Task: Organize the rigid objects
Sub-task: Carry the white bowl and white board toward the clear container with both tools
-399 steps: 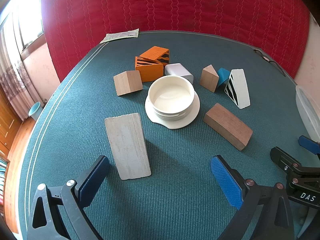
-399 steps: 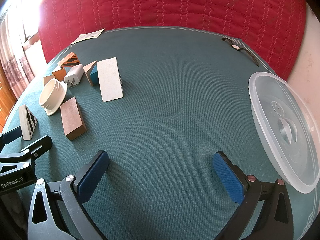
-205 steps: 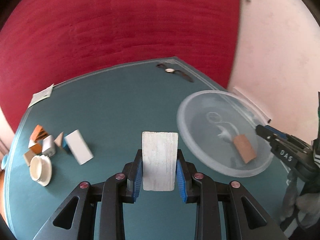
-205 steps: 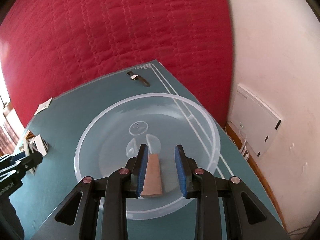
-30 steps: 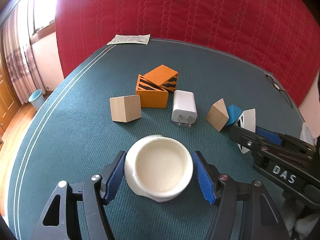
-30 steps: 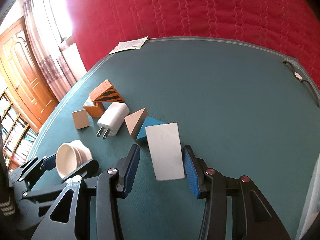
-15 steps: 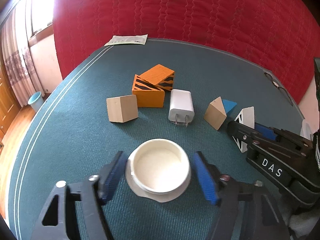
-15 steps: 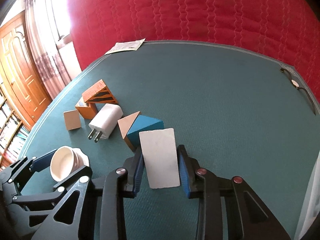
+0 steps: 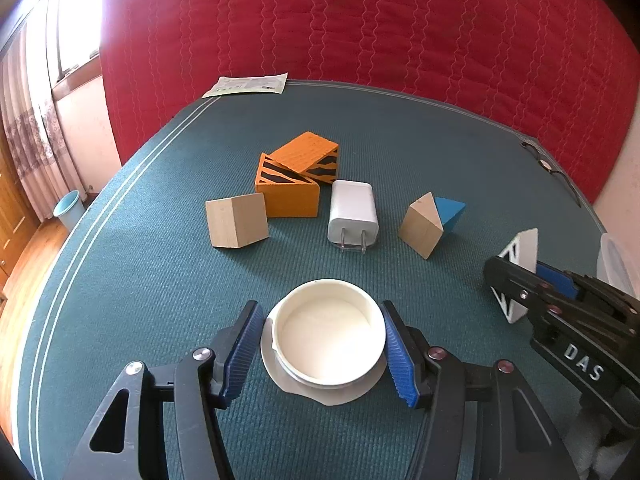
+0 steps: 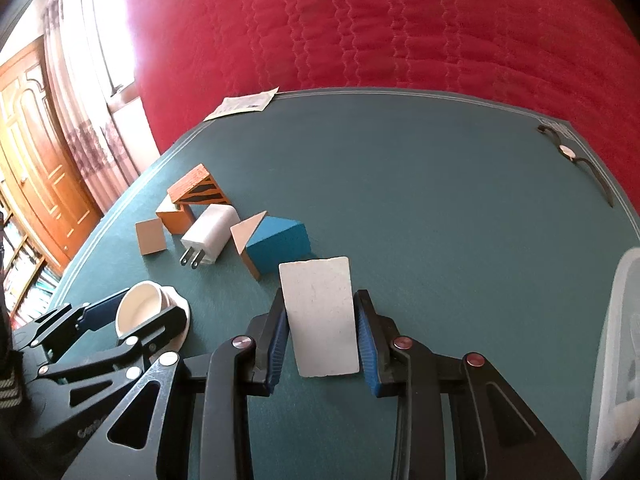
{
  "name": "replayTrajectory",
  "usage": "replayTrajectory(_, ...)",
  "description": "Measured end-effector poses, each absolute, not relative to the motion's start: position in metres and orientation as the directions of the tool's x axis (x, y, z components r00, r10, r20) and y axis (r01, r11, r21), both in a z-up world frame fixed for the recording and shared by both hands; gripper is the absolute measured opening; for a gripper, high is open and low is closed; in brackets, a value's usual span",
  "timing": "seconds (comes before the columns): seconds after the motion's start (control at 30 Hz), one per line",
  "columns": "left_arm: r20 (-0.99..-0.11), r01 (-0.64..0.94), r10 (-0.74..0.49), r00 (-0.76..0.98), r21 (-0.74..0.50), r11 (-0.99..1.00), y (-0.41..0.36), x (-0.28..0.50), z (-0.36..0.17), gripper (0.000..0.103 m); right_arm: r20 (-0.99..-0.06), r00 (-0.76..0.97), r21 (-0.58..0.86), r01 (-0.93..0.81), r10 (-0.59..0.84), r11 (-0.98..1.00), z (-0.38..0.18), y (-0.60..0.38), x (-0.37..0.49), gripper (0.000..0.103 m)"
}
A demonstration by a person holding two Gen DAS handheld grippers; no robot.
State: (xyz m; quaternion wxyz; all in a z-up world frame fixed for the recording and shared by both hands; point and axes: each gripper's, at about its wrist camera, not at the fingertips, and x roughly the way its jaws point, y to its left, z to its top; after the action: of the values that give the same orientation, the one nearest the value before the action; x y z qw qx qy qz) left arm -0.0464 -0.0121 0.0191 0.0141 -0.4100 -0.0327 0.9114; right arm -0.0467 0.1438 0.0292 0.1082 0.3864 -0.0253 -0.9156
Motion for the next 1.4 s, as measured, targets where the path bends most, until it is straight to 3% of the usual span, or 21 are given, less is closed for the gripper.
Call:
replayTrajectory(0.9,-0.727,-0.038,0.059,-0.684,-0.046,-0.998,0.01,-0.032,0.027,0.061,-0.677,-0.707,0.197,0.092,-0.204,-0.976,0.042,0.204,0.014,0.033)
replayTrajectory(1.4,-0.726,-0.092,0.096,-0.681,-0.045,-0.995,0.039,-0.021,0.036,0.061,-0.642,-0.757,0.204,-0.019,-0.119,-0.979,0.058,0.264,0.04,0.033)
